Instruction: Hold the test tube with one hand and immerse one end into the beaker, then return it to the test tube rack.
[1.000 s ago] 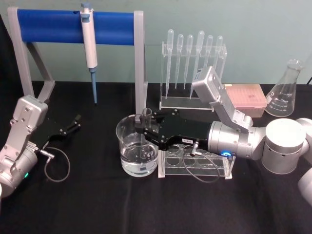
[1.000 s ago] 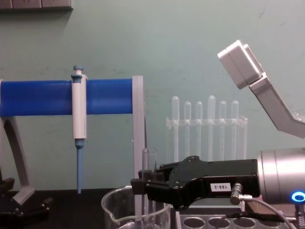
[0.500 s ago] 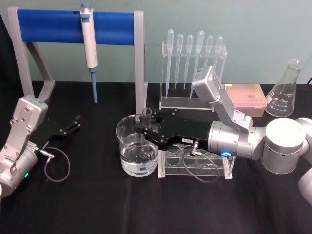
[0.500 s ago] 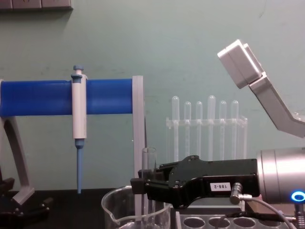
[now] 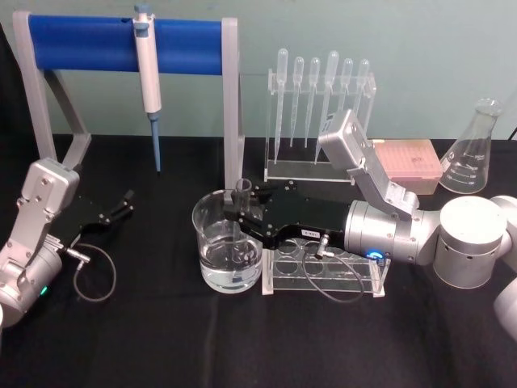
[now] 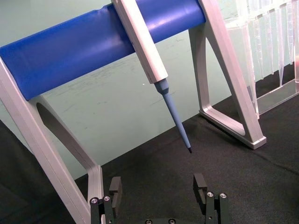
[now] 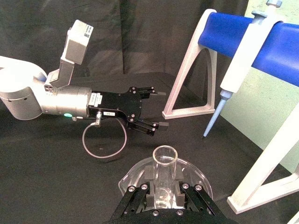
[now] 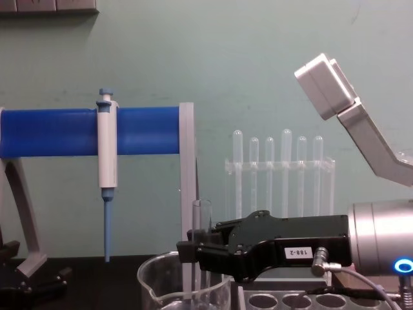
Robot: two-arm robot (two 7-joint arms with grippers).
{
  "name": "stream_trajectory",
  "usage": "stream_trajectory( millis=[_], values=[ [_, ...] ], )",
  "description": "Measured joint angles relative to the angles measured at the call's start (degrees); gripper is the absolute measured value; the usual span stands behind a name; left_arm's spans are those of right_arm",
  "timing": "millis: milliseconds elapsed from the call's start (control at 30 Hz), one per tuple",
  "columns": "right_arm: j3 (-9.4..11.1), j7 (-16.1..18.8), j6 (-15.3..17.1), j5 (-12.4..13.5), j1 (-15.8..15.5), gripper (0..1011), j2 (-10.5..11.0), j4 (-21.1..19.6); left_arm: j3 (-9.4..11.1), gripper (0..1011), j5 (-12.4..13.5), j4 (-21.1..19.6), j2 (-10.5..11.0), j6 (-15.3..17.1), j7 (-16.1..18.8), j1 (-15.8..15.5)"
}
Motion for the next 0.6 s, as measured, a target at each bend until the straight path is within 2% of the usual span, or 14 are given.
stream_trajectory(
  millis=[600],
  values=[
    [0.0, 0.0, 0.0, 0.0, 0.0, 236, 0.0, 0.0, 0.0, 1000, 0.0, 0.0, 0.0, 0.0, 0.0, 0.0]
  ],
)
